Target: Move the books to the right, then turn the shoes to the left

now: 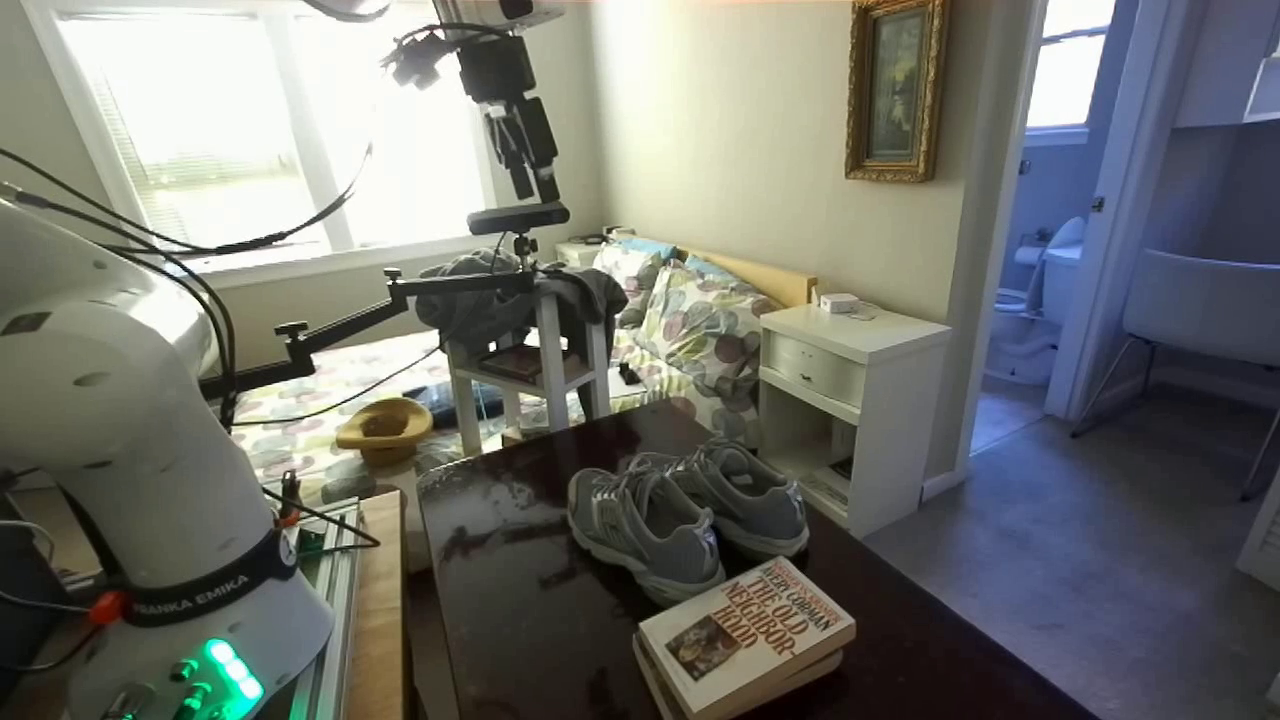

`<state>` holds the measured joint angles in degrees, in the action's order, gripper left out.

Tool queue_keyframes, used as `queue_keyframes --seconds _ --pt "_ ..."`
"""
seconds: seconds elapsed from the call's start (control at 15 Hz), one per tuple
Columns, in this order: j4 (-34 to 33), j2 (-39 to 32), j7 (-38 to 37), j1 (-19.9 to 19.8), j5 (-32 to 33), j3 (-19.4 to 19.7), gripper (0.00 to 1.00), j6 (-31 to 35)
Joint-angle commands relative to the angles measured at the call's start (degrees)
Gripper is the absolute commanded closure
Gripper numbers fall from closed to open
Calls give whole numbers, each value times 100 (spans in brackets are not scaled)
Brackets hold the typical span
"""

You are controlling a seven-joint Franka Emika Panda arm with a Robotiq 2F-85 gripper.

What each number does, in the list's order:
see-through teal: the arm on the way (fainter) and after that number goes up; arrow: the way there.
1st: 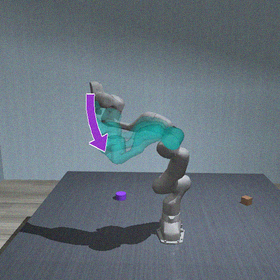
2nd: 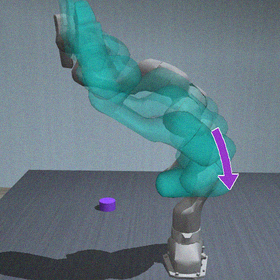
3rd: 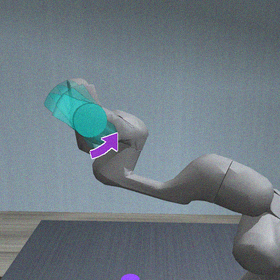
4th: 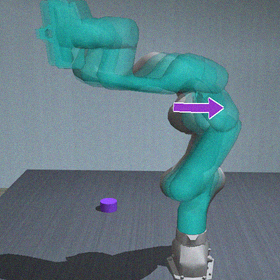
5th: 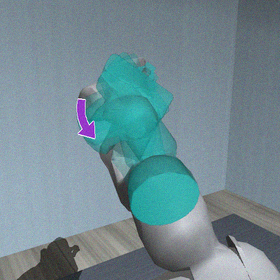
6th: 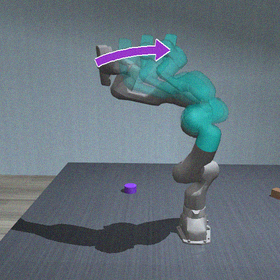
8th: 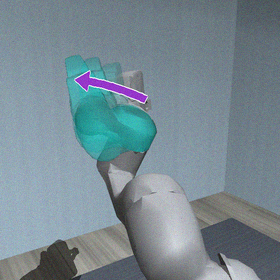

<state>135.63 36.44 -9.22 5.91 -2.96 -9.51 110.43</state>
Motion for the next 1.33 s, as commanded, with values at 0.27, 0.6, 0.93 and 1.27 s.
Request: queue_keyframes --seconds 0.27,0.6,0.93,1.27 --pt "947 -663 -1506 -1209 875 9 0 1631" --pt "1644 -959 -1363 -1234 769 317 0 2716" --pt "2040 -957 -1388 -1273 709 424 0 2718" --pt "1993 -1028 -1812 -1453 906 319 0 2349"
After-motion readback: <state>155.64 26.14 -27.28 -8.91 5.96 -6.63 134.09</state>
